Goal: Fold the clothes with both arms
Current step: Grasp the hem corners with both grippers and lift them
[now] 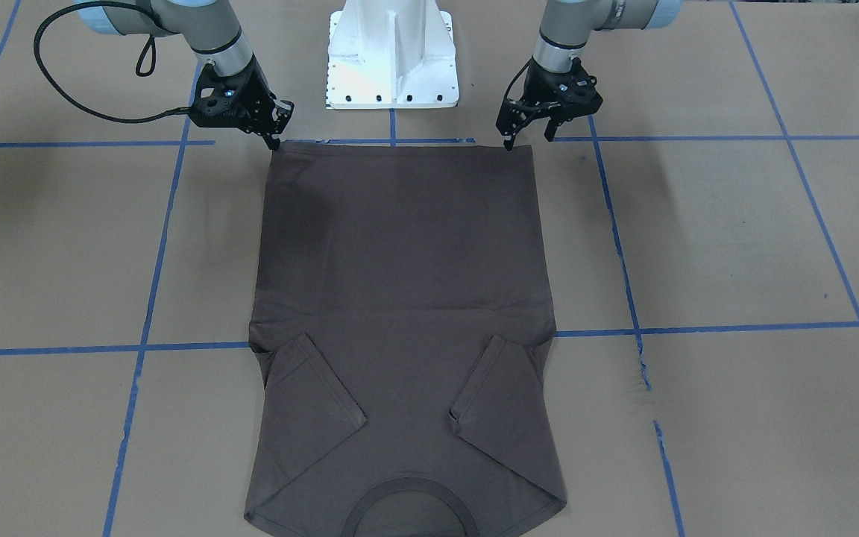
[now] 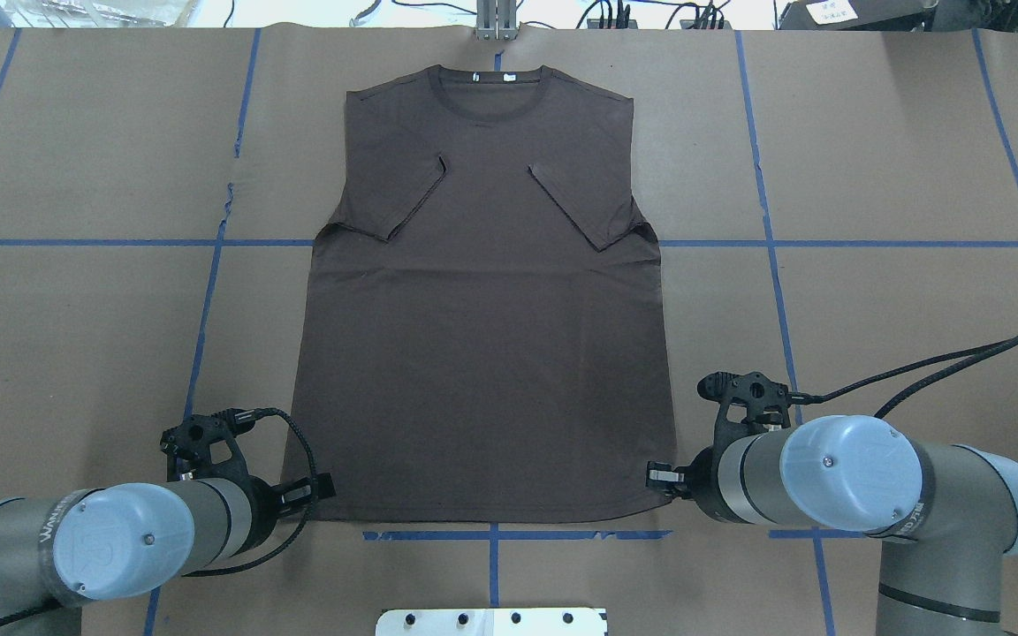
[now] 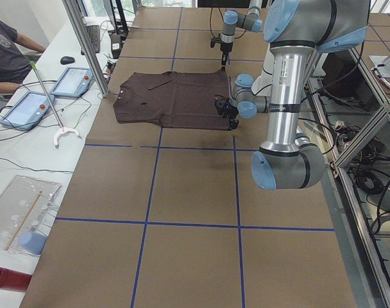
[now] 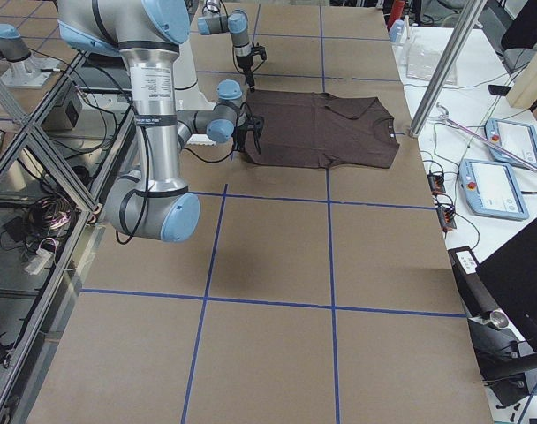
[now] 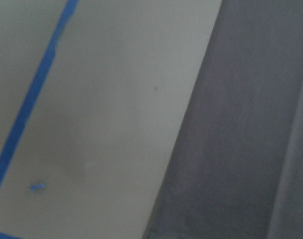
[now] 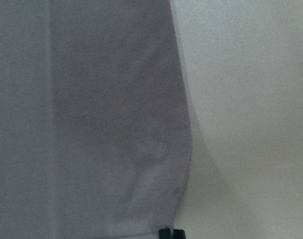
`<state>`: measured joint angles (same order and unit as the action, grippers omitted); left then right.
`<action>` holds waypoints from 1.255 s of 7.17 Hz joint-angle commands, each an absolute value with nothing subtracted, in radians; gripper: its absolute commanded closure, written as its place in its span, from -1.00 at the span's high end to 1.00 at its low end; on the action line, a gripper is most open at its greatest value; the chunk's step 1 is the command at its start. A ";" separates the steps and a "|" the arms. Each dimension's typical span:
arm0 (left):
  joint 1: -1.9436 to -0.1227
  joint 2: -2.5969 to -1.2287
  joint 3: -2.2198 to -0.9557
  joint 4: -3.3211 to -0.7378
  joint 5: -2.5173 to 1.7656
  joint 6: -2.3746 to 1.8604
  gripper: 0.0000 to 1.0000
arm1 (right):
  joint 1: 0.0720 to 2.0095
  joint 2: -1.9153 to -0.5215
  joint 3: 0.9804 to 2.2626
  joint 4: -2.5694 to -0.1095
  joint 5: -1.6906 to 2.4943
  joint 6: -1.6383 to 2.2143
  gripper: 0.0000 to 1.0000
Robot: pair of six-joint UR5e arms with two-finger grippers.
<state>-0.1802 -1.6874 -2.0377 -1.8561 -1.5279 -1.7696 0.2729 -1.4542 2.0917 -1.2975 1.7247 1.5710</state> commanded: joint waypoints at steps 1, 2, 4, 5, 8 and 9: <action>-0.178 -1.689 -2.023 -1.856 -1.523 -1.772 0.70 | 0.275 -1.453 2.092 -1.298 1.727 1.571 -1.00; -0.176 -1.686 -2.023 -1.856 -1.523 -1.772 0.65 | 0.275 -1.453 2.094 -1.298 1.727 1.571 -1.00; -0.175 -1.690 -2.023 -1.824 -1.525 -1.770 0.56 | 0.278 -1.453 2.094 -1.299 1.727 1.571 -1.00; -0.173 -1.698 -2.025 -1.807 -1.525 -1.770 0.33 | 0.278 -1.454 2.095 -1.299 1.727 1.571 -1.00; -0.175 -1.695 -2.026 -1.798 -1.525 -1.767 -0.96 | 0.282 -1.454 2.098 -1.301 1.732 1.571 -1.00; -0.175 -1.697 -2.032 -1.790 -1.526 -1.766 -1.00 | 0.284 -1.456 2.098 -1.301 1.732 1.571 -1.00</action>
<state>-0.1748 -1.6959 -2.0278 -1.7988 -1.5252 -1.7673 0.2816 -1.4547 2.0983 -1.3007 1.7307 1.5708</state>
